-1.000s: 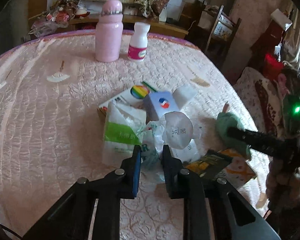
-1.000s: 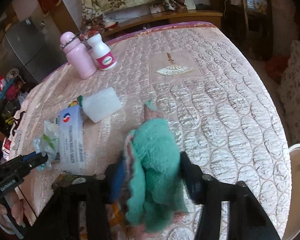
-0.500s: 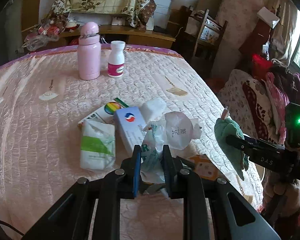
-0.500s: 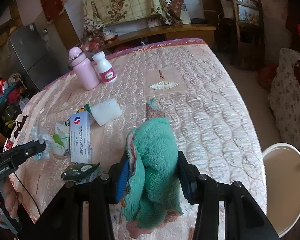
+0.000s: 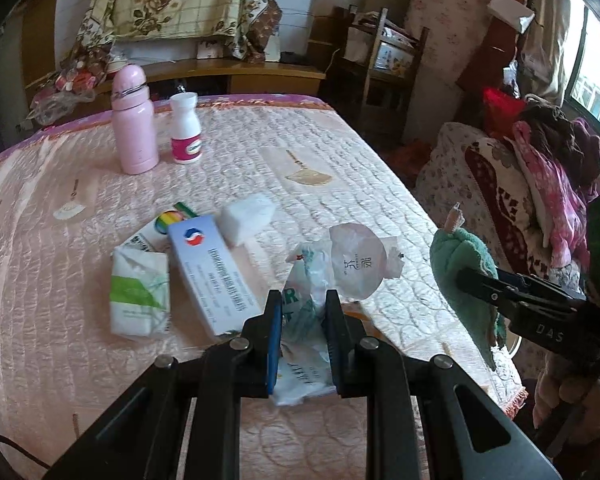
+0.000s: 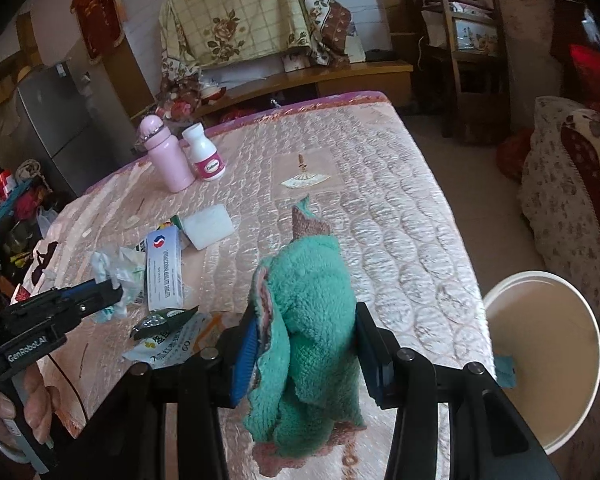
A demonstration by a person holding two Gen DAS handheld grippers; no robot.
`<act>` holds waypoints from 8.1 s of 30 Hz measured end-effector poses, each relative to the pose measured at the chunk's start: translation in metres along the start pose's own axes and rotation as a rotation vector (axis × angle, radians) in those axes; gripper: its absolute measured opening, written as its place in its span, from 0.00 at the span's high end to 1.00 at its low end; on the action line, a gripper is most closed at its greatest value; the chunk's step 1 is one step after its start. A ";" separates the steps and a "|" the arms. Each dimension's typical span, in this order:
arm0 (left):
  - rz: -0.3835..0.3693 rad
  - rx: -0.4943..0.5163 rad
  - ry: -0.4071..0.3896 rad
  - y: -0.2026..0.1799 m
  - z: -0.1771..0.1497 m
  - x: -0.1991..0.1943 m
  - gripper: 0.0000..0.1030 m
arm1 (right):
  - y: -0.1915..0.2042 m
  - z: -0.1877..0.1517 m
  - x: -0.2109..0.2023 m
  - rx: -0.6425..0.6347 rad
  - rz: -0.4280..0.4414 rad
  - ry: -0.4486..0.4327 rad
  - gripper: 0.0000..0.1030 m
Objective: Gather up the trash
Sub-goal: 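Grasp the green plush with the right tool while the left tool grasps a clear plastic bag, then carry the green plush and clear plastic bag over the white bucket, then open both tools to drop the plush and bag into the bucket, then move both open tools back over the bed toward the remaining wrappers, then grasp the green-labelled tissue pack with the left tool while the right tool grasps a dark wrapper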
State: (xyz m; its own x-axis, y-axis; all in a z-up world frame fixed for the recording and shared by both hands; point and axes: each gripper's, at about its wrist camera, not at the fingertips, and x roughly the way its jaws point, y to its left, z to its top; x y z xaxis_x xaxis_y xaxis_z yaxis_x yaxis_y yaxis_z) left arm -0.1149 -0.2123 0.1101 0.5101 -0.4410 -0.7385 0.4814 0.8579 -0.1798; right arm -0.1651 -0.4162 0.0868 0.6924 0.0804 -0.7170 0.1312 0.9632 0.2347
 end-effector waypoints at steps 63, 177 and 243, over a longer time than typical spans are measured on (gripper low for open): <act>-0.206 0.215 0.131 -0.212 0.000 0.084 0.79 | -0.180 -0.059 -0.084 0.286 -0.247 -0.035 0.53; -0.059 0.187 0.025 -0.196 -0.009 0.062 0.49 | -0.190 -0.071 -0.071 0.369 -0.267 -0.006 0.37; 0.088 -0.147 0.069 0.146 -0.019 0.036 0.72 | 0.122 -0.017 0.075 -0.074 0.181 0.248 0.31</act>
State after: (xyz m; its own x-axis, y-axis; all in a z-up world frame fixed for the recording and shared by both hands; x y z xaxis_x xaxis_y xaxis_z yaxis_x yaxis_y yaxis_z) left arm -0.0395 -0.0981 0.0449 0.4928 -0.3480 -0.7975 0.3254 0.9238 -0.2020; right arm -0.1090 -0.2878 0.0503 0.5047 0.3033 -0.8083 -0.0369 0.9430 0.3308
